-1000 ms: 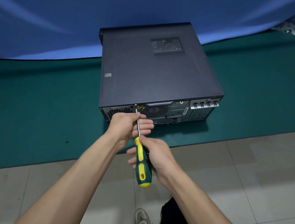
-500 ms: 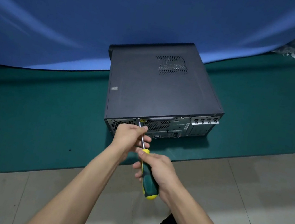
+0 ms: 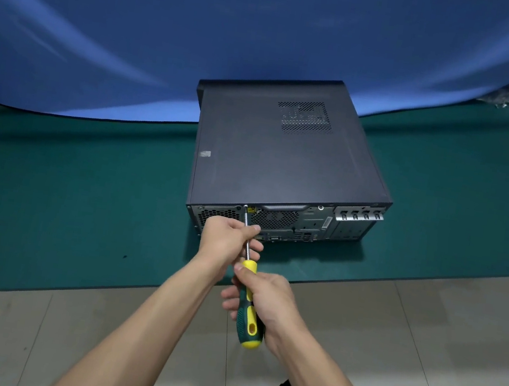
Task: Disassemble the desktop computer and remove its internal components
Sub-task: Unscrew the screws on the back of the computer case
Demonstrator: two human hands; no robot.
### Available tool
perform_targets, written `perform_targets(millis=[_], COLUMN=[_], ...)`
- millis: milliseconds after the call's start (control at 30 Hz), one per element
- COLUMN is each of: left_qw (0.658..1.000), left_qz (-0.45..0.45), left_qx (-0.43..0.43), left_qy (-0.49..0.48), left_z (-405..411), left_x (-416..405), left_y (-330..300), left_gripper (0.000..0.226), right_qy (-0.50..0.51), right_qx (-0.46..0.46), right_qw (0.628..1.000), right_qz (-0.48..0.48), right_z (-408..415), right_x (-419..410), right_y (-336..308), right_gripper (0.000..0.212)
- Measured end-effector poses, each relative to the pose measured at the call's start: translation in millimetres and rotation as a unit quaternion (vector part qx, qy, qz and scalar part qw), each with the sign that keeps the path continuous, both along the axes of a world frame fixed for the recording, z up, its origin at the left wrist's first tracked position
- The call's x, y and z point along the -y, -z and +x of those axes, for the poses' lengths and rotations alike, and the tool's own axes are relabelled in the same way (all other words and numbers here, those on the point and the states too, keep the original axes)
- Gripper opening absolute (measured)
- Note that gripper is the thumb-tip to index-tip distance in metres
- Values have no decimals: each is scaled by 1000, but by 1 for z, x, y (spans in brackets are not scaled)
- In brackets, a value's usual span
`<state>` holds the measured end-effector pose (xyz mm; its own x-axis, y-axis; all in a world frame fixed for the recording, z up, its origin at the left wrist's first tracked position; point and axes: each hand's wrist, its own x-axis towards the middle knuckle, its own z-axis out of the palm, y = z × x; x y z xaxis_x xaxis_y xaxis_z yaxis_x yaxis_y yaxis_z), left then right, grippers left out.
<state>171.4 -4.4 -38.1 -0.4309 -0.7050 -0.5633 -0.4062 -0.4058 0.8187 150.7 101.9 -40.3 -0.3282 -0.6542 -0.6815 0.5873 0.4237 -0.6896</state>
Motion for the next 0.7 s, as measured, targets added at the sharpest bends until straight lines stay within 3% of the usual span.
perform_targets(millis=[100,200,333,467,567,700], left_qw=[999,997,995,999,997,1000], left_qz=[17,33,63,4,-55,-4], left_qx=[-15,-42,-67,3,39,-7], left_qy=[-36,-49,-25,32,26,-13], left_z=[-4,-5,-2,5,3,-3], left_x=[-2,-4,-2,1,2,-2], left_y=[2,4,5,2,3,4], left_gripper=[20,25,28,20,16,25], right_qy=[-13,-25,-33,0,6,-49], right_qx=[9,85,-13,-77,-71,-36], right_qw=[1000,995,999,996,997,998], right_qz=[-6,-43,1,37,28,20], right_z=[1,-5,-3,2,3,1], right_x=[-1,-5,-1,1,0,1], right_y=[-1,-1,0,3,1,-2], right_gripper=[34,40,23,23,26,24])
